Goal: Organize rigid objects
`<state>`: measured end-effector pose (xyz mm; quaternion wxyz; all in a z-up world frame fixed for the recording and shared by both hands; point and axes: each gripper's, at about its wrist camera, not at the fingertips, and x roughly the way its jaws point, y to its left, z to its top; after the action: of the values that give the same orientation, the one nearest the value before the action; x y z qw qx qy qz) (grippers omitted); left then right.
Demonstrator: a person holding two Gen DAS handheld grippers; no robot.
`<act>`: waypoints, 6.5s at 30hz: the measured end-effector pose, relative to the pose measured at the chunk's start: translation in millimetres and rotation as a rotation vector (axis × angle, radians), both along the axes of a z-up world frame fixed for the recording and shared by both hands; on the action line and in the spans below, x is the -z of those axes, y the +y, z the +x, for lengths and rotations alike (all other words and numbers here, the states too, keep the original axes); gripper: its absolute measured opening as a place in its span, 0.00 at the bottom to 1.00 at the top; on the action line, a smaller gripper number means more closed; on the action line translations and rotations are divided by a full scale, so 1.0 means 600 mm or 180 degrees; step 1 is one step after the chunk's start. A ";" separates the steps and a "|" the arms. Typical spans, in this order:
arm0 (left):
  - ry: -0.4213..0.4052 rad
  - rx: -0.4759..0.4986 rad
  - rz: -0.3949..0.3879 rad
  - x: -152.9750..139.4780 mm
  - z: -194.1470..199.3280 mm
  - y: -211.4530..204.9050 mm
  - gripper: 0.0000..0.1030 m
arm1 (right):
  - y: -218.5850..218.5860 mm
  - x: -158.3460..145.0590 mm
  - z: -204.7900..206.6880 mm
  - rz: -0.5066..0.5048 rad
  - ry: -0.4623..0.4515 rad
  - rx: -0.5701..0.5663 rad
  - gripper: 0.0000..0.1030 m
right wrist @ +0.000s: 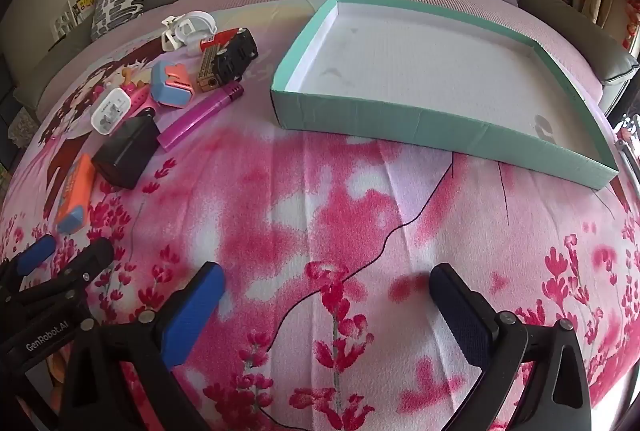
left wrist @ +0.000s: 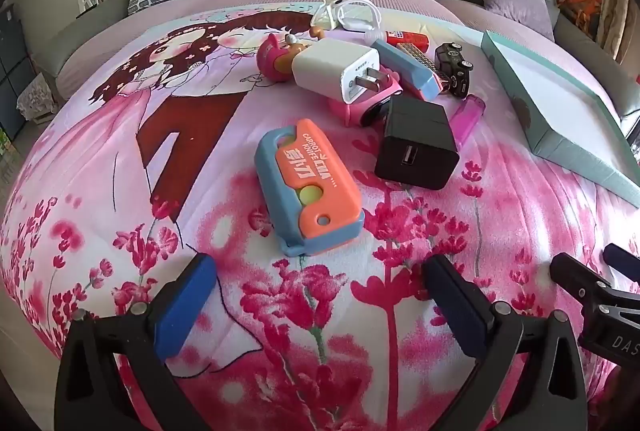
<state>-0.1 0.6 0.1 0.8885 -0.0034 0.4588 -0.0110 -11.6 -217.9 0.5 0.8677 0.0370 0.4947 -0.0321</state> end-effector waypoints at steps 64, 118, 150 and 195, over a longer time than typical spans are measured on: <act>-0.0049 0.0163 -0.0006 -0.048 -0.005 -0.023 1.00 | 0.010 -0.051 -0.021 -0.0098 -0.0333 0.0001 1.00; 0.0166 -0.0062 -0.0090 -0.031 0.071 0.031 0.70 | 0.093 -0.102 0.092 0.0363 -0.0389 -0.0574 1.00; 0.0055 0.0105 0.0131 -0.022 0.100 0.066 0.55 | 0.188 -0.031 0.156 0.0267 0.0102 -0.0753 0.59; -0.0710 0.0502 -0.0239 -0.261 0.195 -0.137 0.43 | -0.028 -0.217 0.188 0.0445 -0.0960 -0.0132 0.47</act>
<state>116.9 -81.3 156.9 0.9296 0.0006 0.3553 -0.0983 101.0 -234.4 131.0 0.9279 0.0914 0.3605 0.0261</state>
